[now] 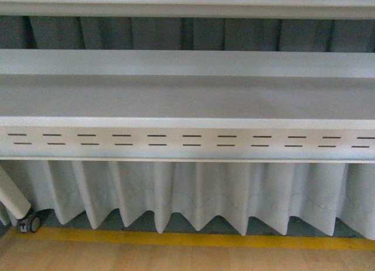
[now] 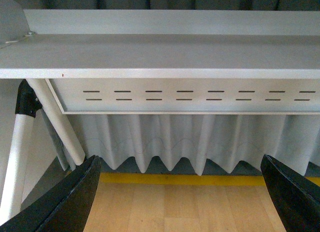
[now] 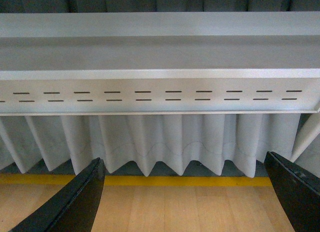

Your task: Wind up and store yellow beetle toy

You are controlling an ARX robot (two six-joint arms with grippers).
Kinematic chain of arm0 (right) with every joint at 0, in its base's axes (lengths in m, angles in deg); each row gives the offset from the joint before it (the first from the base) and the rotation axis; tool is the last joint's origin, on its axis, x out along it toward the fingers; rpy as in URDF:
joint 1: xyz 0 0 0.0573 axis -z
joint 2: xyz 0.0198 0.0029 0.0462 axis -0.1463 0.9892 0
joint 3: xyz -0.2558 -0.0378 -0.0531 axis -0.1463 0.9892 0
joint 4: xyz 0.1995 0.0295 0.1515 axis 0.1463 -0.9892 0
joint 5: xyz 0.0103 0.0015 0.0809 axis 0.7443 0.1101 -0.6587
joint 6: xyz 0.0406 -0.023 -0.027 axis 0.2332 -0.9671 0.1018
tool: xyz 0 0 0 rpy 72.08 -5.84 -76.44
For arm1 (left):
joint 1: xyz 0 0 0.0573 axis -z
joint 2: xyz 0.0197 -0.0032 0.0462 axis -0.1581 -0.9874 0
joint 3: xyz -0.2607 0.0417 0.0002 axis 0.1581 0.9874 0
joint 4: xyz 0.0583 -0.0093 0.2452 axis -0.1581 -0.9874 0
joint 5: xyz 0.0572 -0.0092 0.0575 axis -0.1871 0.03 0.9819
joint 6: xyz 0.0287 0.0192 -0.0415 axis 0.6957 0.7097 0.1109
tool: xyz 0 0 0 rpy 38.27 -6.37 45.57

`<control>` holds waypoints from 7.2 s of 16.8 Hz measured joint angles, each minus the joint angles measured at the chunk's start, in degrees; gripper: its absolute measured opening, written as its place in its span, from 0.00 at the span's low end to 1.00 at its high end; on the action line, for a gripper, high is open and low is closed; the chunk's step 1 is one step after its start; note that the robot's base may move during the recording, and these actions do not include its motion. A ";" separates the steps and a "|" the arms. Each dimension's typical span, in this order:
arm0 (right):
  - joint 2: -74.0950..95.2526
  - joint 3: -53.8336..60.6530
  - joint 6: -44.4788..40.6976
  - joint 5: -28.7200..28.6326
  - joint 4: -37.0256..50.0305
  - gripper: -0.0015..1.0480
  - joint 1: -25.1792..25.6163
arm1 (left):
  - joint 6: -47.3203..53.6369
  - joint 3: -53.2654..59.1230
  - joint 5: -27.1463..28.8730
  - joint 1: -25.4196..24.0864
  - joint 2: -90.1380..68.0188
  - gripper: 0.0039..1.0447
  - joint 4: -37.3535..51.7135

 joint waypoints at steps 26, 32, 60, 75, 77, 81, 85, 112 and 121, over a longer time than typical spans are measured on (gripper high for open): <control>-0.02 0.00 -0.02 0.00 0.00 0.94 0.00 | 0.00 0.00 0.00 0.00 0.00 0.94 0.00; 0.00 0.00 -0.02 0.00 0.00 0.94 0.00 | 0.00 0.00 0.00 0.00 0.00 0.94 0.00; 0.00 0.00 0.28 0.04 0.02 0.94 0.00 | -0.02 0.00 -0.02 0.00 0.00 0.94 0.00; 0.00 0.00 0.33 -0.02 0.04 0.94 0.00 | -0.02 0.00 -0.02 0.00 0.00 0.94 0.07; 0.00 0.00 0.33 -0.02 0.04 0.94 0.00 | 0.00 0.00 -0.02 0.00 0.00 0.94 0.07; 0.00 0.00 0.33 -0.02 0.04 0.94 0.00 | 0.00 0.00 -0.02 0.00 0.00 0.94 0.07; 0.00 0.00 0.33 -0.02 0.07 0.94 0.00 | -0.02 0.00 -0.02 0.00 0.00 0.94 0.09; 0.00 0.00 0.33 -0.02 -0.02 0.94 0.00 | -0.02 0.00 0.00 0.00 0.00 0.94 0.00; 1.81 0.02 -2.12 8.41 8.81 0.94 1.05 | -0.02 0.00 -0.02 0.00 0.00 0.94 -0.02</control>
